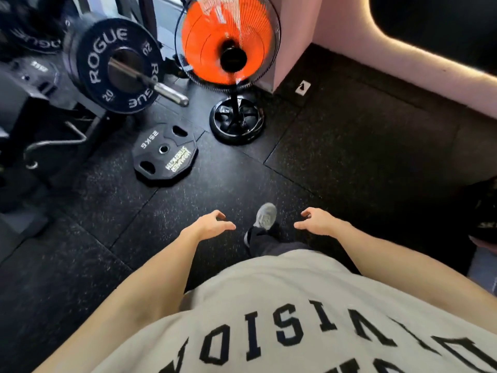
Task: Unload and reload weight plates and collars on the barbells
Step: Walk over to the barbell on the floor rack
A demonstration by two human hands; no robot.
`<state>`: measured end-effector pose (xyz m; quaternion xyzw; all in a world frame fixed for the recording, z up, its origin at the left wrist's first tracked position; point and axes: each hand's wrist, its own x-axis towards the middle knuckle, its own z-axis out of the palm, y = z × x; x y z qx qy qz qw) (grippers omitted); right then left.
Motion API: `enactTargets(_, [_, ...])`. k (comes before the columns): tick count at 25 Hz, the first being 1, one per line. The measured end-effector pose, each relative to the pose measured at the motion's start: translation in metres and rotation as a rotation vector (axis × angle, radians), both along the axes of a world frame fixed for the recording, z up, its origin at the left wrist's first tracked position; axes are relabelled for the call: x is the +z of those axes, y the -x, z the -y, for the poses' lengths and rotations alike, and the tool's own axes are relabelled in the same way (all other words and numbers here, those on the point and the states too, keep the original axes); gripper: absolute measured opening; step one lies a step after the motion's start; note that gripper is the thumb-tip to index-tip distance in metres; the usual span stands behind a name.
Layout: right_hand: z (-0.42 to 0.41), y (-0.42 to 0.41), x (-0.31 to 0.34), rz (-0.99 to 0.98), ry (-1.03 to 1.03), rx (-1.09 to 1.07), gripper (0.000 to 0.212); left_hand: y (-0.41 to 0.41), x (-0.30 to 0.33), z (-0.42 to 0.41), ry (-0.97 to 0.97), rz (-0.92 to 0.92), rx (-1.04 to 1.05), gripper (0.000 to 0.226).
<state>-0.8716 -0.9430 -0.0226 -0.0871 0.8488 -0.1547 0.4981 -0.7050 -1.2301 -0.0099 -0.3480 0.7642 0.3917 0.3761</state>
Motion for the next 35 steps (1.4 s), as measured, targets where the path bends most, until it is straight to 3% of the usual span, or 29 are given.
enactTargets(8, [0.081, 0.225, 0.023, -0.046, 0.075, -0.185, 0.068, 0.253, 0.027, 0.099, 0.086, -0.118, -0.108, 0.069])
enactTargets(20, [0.113, 0.487, 0.024, -0.048, 0.071, -0.520, 0.063, 0.621, 0.010, 0.129, 0.076, -0.152, -0.432, 0.063])
enactTargets(26, [0.080, 0.581, 0.038, -0.041, 0.135, -0.827, 0.065, 0.813, 0.021, 0.093, 0.058, -0.133, -0.780, 0.065])
enactTargets(35, [-0.022, 0.633, 0.033, -0.060, 0.055, -1.284, 0.069, 1.010, 0.018, -0.070, -0.024, -0.139, -1.268, 0.072])
